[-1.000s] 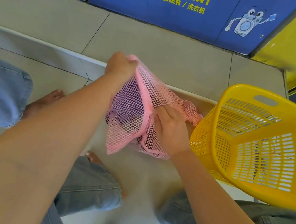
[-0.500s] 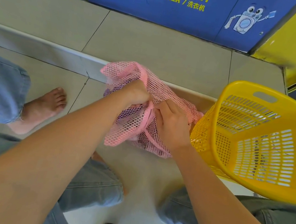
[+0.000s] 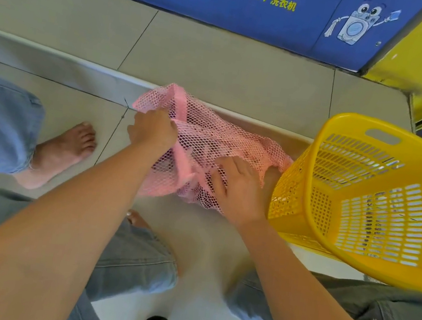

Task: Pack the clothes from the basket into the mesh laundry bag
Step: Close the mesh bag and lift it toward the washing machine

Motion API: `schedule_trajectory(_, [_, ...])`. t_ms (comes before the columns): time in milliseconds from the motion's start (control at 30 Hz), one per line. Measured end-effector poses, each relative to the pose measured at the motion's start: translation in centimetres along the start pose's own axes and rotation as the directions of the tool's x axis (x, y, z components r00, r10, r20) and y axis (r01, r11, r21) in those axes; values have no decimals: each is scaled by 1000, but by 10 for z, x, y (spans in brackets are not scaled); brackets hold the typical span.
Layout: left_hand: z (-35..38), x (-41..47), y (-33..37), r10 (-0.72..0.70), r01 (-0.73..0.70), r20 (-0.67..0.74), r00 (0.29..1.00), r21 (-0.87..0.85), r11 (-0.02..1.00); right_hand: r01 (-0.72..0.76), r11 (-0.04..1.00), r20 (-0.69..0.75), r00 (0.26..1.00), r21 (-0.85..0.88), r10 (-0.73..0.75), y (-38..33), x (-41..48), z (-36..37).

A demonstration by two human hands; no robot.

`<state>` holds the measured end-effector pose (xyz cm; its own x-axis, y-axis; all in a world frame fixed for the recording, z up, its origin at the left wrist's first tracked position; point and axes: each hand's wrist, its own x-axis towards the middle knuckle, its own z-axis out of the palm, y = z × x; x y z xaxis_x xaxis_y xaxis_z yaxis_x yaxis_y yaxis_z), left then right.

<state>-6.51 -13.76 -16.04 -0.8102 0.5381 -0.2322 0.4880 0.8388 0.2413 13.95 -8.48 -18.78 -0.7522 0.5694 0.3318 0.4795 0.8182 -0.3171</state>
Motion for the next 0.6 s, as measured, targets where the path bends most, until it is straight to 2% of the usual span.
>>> schedule_trajectory(67, [7,1,-8,-49,44,51,998,78,996,-94,990,-22,996,-107,92,3,4,0])
schedule_trajectory(133, [16,2,-15,-104,98,84,991,67,993,-198,974,54,977,-113,205,11,8,5])
schedule_trajectory(200, [29,7,-20,-138,141,118,983,-11,990,-338,939,172,923,-68,345,22,12,14])
schedule_trajectory(333, [51,14,-29,-209,256,185,960,-284,924,-452,884,228,854,-117,467,31,26,28])
schedule_trajectory(433, [59,13,-29,-297,384,289,910,-319,866,-585,799,345,728,-136,592,31,49,33])
schedule_trajectory(533, [73,19,-39,-338,485,398,853,-369,793,-740,654,438,540,-160,718,41,70,44])
schedule_trajectory(600, [86,24,-46,-332,525,452,828,-414,743,-771,590,487,430,-240,760,57,75,57])
